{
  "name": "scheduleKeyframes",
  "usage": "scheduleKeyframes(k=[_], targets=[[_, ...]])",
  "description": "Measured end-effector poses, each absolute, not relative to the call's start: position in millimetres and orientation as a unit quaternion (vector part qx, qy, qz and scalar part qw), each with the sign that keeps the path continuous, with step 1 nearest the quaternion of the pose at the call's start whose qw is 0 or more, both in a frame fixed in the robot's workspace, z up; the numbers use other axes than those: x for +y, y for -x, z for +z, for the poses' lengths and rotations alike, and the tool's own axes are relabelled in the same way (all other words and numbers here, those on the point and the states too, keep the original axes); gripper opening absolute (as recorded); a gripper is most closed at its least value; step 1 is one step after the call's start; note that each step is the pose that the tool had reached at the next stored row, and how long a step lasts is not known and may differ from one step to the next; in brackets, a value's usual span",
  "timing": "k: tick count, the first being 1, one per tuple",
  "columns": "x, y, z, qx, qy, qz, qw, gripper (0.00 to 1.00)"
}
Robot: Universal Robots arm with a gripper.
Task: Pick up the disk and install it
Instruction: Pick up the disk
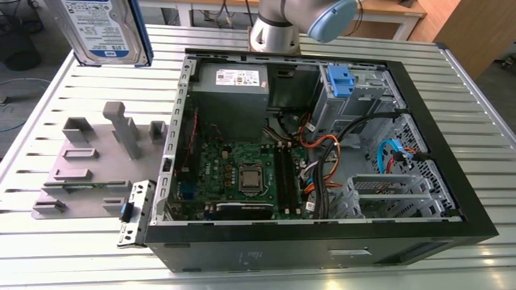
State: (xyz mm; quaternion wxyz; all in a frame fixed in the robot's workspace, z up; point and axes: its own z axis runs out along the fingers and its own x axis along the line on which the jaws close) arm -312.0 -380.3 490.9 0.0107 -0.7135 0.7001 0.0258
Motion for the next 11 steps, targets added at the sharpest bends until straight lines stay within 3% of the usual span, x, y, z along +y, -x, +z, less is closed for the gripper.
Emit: scheduleKeyframes(k=[11], targets=[[-380.3, 309.8, 490.7, 0.7, 0.714, 0.026, 0.011, 0.35]])
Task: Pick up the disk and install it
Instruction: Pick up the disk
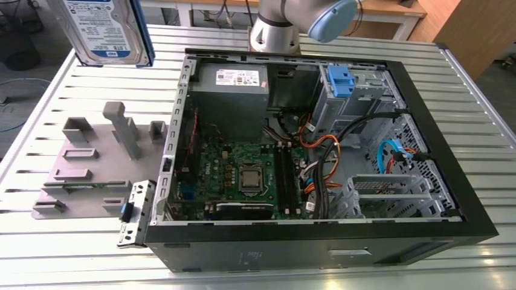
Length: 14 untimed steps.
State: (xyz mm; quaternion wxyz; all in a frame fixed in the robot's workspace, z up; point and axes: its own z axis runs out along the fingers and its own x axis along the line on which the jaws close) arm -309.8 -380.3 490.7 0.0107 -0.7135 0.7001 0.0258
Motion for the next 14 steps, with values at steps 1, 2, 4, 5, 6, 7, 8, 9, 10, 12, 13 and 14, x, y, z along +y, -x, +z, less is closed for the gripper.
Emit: scheduleKeyframes(k=[1, 2, 4, 5, 6, 7, 8, 9, 10, 12, 13, 14], targets=[[-380.3, 309.5, 490.7, 0.7, 0.714, 0.026, 0.011, 0.35], [-380.3, 309.1, 490.7, 0.7, 0.714, 0.026, 0.011, 0.35], [-380.3, 308.3, 490.7, 0.7, 0.714, 0.026, 0.011, 0.35], [-380.3, 308.1, 490.6, 0.7, 0.714, 0.026, 0.011, 0.35], [-380.3, 307.5, 490.7, 0.7, 0.714, 0.026, 0.011, 0.35], [-380.3, 307.3, 490.7, 0.7, 0.714, 0.026, 0.011, 0.35], [-380.3, 307.3, 490.7, 0.7, 0.714, 0.026, 0.011, 0.35], [-380.3, 307.2, 490.7, 0.7, 0.714, 0.026, 0.011, 0.35], [-380.3, 306.9, 490.7, 0.7, 0.714, 0.026, 0.011, 0.35], [-380.3, 306.1, 490.7, 0.7, 0.714, 0.026, 0.011, 0.35], [-380.3, 305.6, 490.7, 0.7, 0.714, 0.026, 0.011, 0.35], [-380.3, 305.1, 490.6, 0.7, 0.714, 0.026, 0.011, 0.35]])
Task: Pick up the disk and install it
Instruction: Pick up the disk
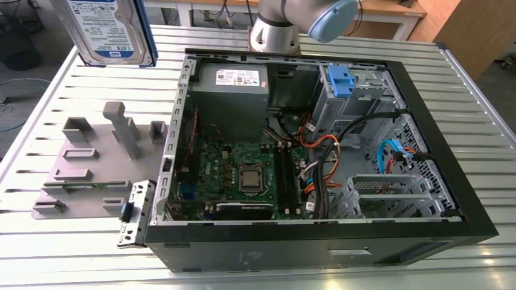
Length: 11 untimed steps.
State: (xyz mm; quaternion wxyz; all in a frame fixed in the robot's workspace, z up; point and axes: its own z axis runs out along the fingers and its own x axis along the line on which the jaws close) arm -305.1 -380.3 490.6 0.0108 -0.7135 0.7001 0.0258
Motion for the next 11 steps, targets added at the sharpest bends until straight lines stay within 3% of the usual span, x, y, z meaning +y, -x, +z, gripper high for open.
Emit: scheduleKeyframes(k=[11], targets=[[-380.3, 298.5, 490.5, 0.7, 0.714, 0.026, 0.011, 0.35]])
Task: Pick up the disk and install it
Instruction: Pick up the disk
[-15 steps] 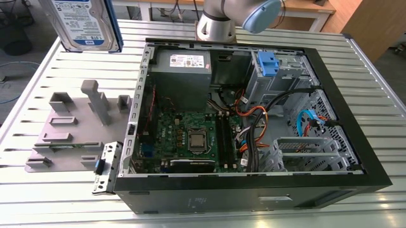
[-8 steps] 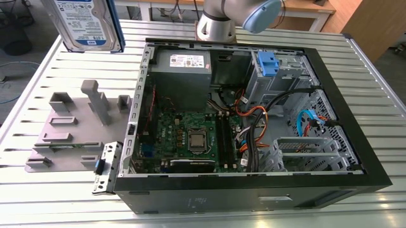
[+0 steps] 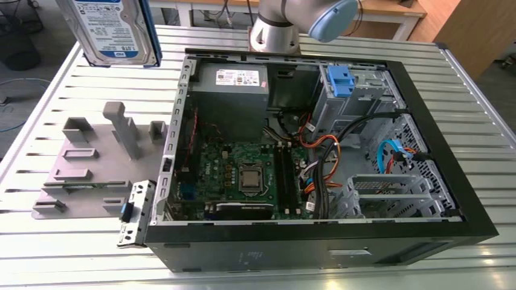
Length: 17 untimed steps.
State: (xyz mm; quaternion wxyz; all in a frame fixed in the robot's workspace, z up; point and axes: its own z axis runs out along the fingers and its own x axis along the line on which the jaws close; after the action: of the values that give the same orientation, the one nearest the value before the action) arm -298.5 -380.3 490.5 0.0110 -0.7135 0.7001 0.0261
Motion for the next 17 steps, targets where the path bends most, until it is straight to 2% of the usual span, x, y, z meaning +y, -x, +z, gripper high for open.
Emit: scheduleKeyframes(k=[17], targets=[[-380.3, 294.3, 490.5, 0.7, 0.713, 0.028, 0.013, 0.35]])
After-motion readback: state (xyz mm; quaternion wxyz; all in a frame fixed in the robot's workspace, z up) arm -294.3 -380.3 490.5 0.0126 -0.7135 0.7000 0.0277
